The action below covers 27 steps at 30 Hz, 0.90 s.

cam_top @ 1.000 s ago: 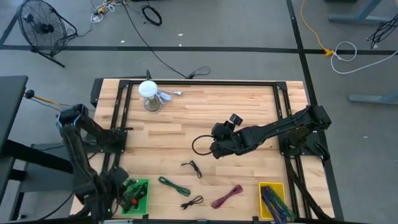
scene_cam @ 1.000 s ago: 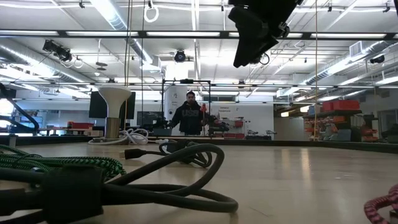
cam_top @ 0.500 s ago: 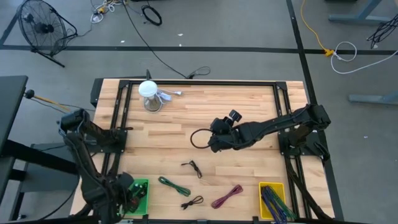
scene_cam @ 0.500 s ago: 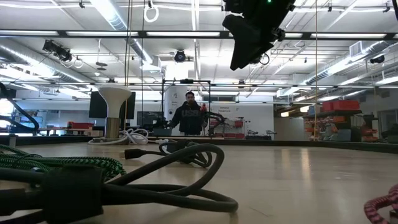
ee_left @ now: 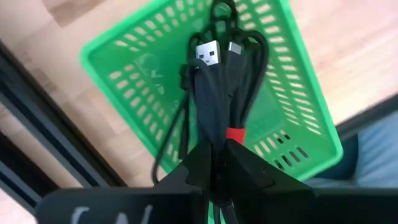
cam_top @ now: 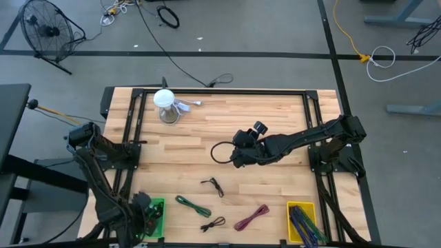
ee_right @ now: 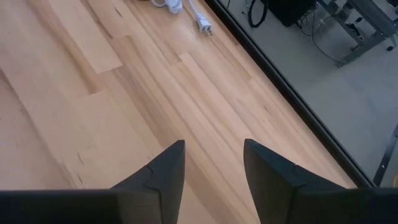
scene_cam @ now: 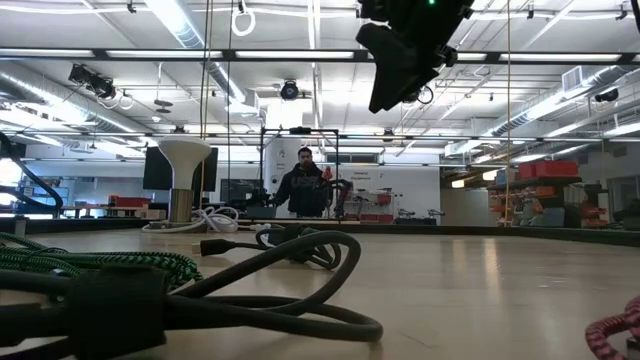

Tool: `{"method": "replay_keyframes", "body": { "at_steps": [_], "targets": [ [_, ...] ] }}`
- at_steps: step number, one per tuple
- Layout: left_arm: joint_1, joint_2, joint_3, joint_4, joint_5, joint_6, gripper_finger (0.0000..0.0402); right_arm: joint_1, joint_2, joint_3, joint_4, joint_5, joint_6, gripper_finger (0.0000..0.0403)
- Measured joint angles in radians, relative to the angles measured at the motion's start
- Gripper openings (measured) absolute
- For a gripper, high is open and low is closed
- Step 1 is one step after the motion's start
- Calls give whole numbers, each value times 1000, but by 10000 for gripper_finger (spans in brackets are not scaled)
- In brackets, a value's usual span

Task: Pick & Place USB Port
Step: Put the black charger cable into the green bin, then put the black green charger cable into the yellow bin

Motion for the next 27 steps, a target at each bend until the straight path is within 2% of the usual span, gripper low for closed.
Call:
{"method": "replay_keyframes", "body": {
  "at_steps": [13, 18, 27],
  "targets": [
    [3, 0, 0, 31, -1, 72, 52, 0, 0, 0, 5, 0, 1, 164],
    [26, 0, 0, 32, -36, 99, 81, 0, 0, 0, 5, 1, 3, 164],
    [63, 0, 0, 48, -18, 183, 138, 0, 0, 0, 5, 1, 3, 164]
  ]
}}
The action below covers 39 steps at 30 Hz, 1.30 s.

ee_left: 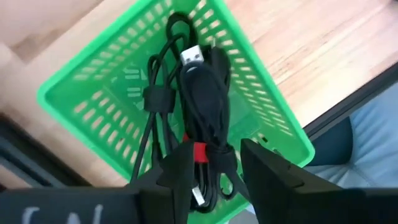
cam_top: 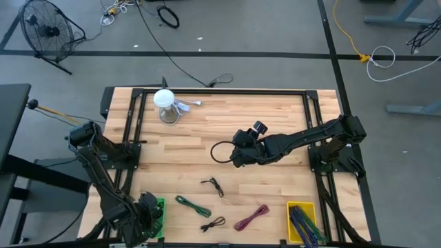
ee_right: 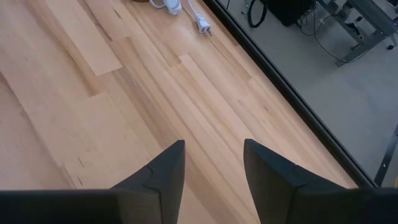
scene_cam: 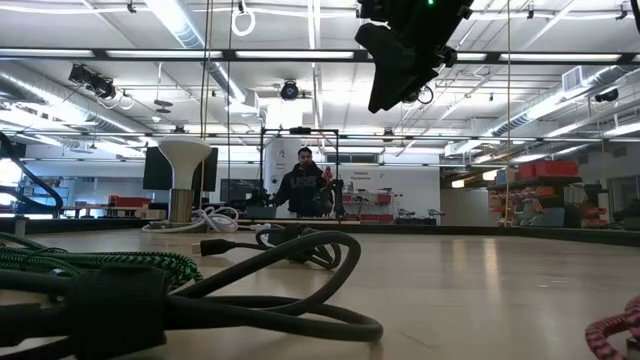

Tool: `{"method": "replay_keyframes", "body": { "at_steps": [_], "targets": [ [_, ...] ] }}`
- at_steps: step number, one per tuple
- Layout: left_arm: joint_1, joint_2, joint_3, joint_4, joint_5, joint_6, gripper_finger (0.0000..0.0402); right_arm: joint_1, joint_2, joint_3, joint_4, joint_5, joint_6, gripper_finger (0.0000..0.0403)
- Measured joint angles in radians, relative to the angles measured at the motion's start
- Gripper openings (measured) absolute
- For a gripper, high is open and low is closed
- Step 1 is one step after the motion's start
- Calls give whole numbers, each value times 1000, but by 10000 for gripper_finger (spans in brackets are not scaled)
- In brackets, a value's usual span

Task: Pick & Place USB Port
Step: Put the black green charger cable into the yellow bin

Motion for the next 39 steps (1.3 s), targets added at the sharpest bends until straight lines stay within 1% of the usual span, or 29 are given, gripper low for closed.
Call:
{"method": "replay_keyframes", "body": {
  "at_steps": [3, 5, 12, 15, 17, 21, 23, 27, 29, 31, 34, 39],
  "targets": [
    [22, 0, 0, 14, -33, 102, 145, 0, 0, 0, 0, 0, 0, 164],
    [45, 0, 0, 25, -35, 190, 146, 0, 0, 0, 0, -1, 0, 164],
    [133, 0, 0, 90, -23, 586, 140, 0, 0, 0, 20, 0, -4, 164],
    [171, 0, 0, 118, -27, 794, 138, 0, 0, 0, 23, 0, -8, 164],
    [192, 0, 0, 140, -52, 978, 138, 0, 0, 0, 23, 0, -9, 164],
    [230, -1, 0, 196, -168, 1310, 138, 0, 0, 0, 23, -1, -10, 164],
    [252, -1, 0, 200, -193, 1435, 138, 0, 0, 0, 23, -2, -10, 164],
    [300, 3, 0, 199, -188, 1553, 138, 0, 0, 0, 23, -48, -10, 164],
    [320, 20, 0, 199, -182, 1595, 138, 1, 0, 0, 24, -51, -10, 164],
    [338, 53, 0, 198, -153, 1631, 138, 3, 0, 0, 27, -51, -10, 164],
    [359, 114, 0, 200, -110, 1648, 138, 10, 0, 0, 36, -50, -14, 164],
    [385, 211, 0, 206, -79, 1673, 138, 16, 0, 0, 79, -51, -49, 164]
  ]
}}
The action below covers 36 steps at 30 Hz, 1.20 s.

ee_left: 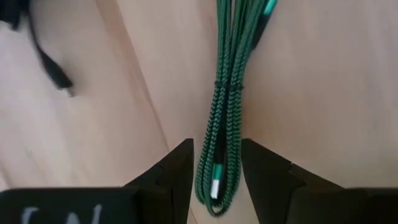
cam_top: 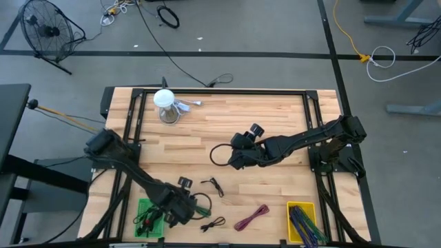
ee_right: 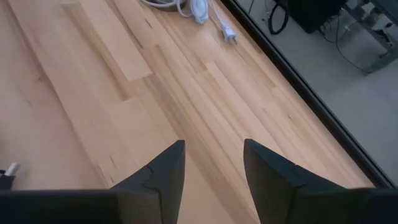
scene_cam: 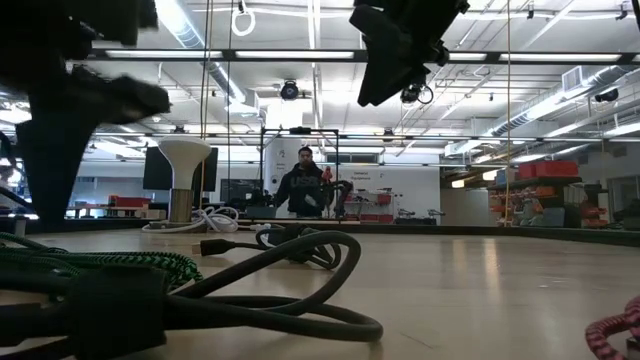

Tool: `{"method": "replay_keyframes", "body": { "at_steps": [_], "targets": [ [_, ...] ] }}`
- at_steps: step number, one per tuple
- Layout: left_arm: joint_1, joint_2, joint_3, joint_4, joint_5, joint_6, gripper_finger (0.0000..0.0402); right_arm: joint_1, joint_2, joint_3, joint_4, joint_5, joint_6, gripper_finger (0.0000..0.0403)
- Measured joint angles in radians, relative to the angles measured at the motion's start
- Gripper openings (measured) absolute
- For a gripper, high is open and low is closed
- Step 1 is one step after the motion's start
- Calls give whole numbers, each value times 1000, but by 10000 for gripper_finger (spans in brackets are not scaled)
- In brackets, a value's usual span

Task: Pick & Place USB Port
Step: Put the black green charger cable into the yellow bin

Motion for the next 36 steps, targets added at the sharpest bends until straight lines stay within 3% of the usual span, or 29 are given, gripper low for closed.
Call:
{"method": "replay_keyframes", "body": {
  "at_steps": [11, 13, 17, 22, 29, 36],
  "targets": [
    [12, 81, 3, 42, 5, 16, 133, 0, 0, 0, 12, -1, -10, 164],
    [11, 81, 3, 44, 9, 13, 114, 0, 0, 0, 12, -2, -10, 164],
    [11, 82, 3, 46, 22, -40, 36, 0, 0, 0, 12, -3, -10, 164],
    [3, 67, 1, 46, -29, -168, 36, 0, 0, 0, 11, -3, -10, 164],
    [-45, -109, -1, -14, -309, -279, 7, 16, 0, 0, 17, -2, -12, 164],
    [-134, -315, -2, -37, -706, -331, 7, 61, 0, 0, 142, -3, -108, 164]
  ]
}}
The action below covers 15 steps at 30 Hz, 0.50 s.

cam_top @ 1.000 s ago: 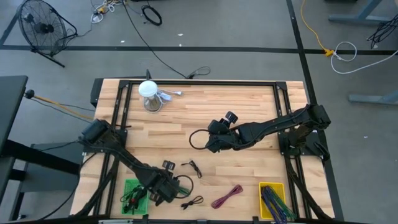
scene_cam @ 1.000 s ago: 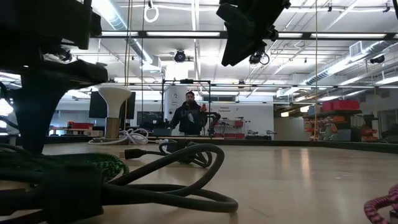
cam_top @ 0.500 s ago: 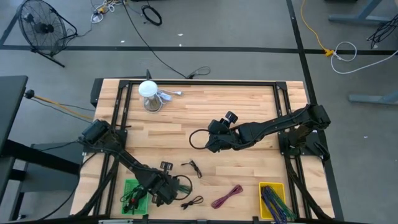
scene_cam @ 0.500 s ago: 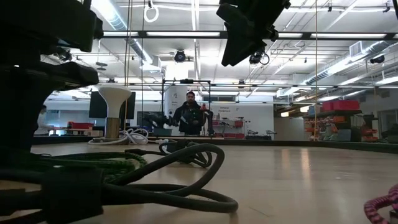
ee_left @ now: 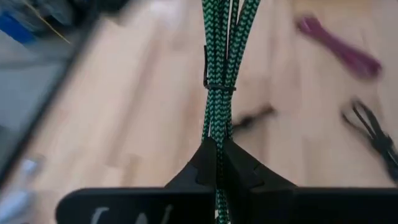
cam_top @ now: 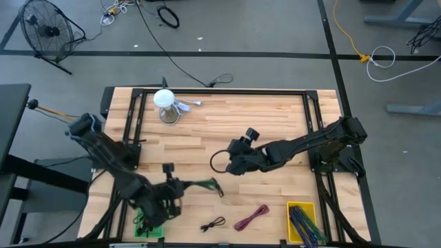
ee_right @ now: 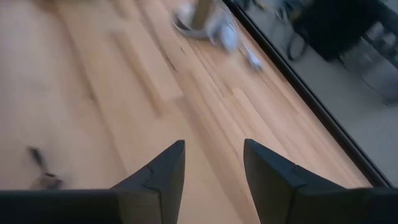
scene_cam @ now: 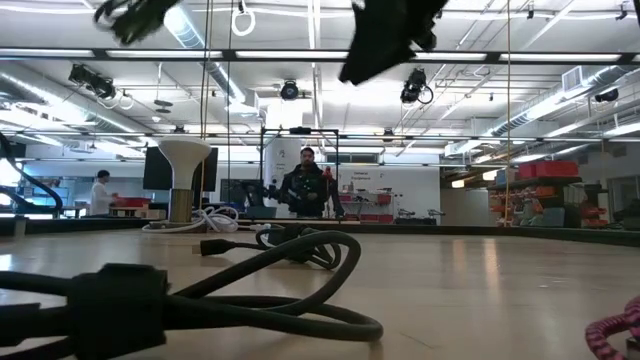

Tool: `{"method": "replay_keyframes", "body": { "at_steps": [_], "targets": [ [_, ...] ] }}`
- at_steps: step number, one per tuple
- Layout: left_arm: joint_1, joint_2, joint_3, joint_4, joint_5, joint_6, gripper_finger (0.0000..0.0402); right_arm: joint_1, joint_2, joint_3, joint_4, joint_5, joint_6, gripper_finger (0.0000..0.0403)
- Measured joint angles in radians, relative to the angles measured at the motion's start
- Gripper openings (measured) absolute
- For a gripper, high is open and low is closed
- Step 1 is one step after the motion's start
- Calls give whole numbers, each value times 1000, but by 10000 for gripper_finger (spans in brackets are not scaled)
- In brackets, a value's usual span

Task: Pick & Place USB Port
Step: Put the black green charger cable into the yellow bin

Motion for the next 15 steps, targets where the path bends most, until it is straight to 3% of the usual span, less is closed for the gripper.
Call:
{"method": "replay_keyframes", "body": {
  "at_steps": [10, 15],
  "targets": [
    [-30, -153, 0, -39, -331, 32, 7, 121, -70, 0, 363, -77, -280, 164],
    [-30, -181, 0, -33, -370, 32, 7, 187, -105, 0, 506, -75, -435, 164]
  ]
}}
